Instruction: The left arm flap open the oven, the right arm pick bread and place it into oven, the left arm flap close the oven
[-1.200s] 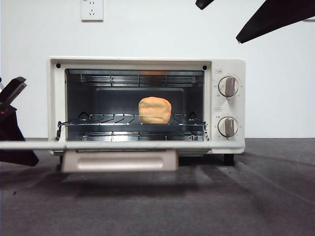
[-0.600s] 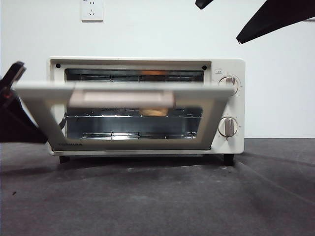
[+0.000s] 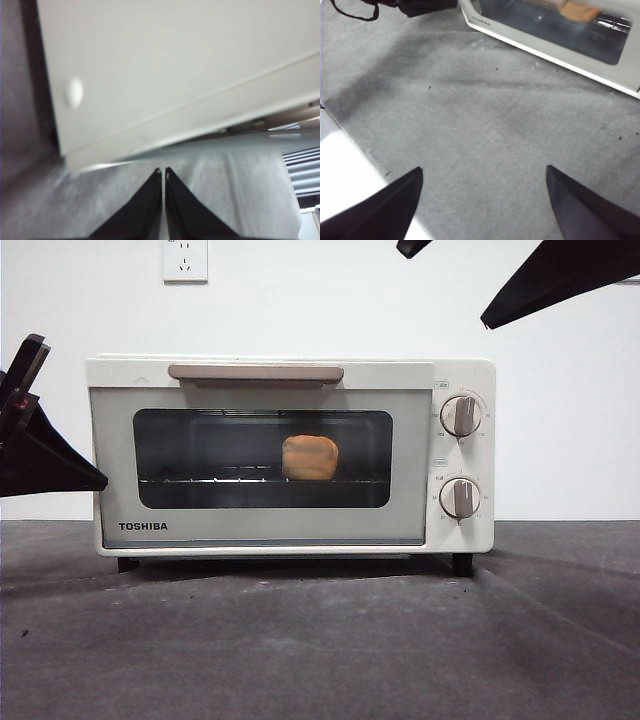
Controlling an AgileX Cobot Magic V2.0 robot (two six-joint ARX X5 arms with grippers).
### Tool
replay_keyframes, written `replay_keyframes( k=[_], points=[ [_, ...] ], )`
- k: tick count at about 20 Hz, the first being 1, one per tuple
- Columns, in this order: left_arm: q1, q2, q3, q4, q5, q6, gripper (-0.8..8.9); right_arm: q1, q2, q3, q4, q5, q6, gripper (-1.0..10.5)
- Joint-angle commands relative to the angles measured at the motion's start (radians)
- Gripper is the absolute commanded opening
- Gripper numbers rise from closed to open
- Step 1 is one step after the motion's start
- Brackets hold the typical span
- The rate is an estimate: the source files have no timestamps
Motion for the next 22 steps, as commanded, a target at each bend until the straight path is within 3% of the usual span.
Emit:
replay_keyframes(
  k=[1,5,9,22],
  points=[
    [0.002,0.009,0.014,0.033,0.005,-0.031,0.15,0.012,0.004,0.010,0.010,0.007,0.010,3.9],
    [0.000,-0.005,0.014,0.021,0.042,-0.031,0.16,0.012,0.004,0.010,0.010,0.013,0.005,3.9],
    [-0.022,-0.137,0.014,-0.047,0.026,-0.010,0.16,0.012,0.004,0.010,0.016,0.034,-0.005,3.9],
    [-0.173,-0.919,0.096,-0.770,-0.423,0.299,0.16,0.011,0.005,0.010,0.088,0.112,-0.069,3.9]
  ],
)
